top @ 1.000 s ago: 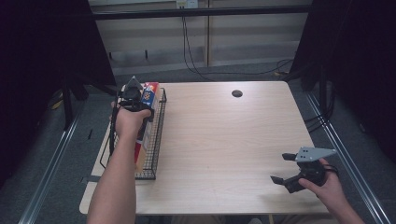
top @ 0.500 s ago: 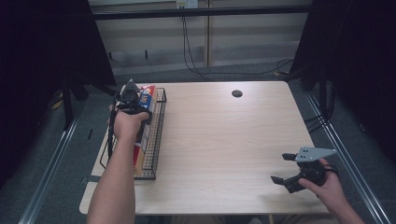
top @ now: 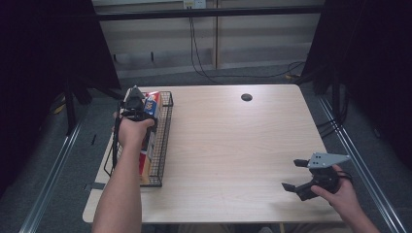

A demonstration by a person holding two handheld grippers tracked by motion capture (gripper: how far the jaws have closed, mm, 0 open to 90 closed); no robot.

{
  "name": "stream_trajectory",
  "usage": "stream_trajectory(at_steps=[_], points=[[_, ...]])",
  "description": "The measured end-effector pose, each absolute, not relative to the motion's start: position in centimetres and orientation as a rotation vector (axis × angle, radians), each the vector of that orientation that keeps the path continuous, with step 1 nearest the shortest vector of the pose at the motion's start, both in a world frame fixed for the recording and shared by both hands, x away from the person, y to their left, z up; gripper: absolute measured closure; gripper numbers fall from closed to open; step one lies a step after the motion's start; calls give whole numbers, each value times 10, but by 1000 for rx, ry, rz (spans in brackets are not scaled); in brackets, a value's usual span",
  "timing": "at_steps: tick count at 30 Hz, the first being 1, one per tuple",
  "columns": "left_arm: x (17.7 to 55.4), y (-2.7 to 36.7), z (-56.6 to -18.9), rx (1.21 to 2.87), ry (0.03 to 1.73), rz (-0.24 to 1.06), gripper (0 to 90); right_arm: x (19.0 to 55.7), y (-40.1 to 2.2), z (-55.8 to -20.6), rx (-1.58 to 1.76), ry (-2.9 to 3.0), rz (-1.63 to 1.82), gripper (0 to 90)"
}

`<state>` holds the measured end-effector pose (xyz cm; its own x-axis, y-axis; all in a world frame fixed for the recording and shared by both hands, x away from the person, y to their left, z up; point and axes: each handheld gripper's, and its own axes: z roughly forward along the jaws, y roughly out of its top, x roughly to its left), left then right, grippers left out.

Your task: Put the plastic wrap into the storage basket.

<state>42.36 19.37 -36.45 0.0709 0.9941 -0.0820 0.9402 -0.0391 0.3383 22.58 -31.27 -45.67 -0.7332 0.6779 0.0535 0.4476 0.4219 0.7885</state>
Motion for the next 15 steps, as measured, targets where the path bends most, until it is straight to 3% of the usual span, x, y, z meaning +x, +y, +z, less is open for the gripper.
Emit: stream_trajectory(at_steps=[15], points=[[422,201,-376,2043,1963,237,427,226,-312,-457,979,2407,1203,38]])
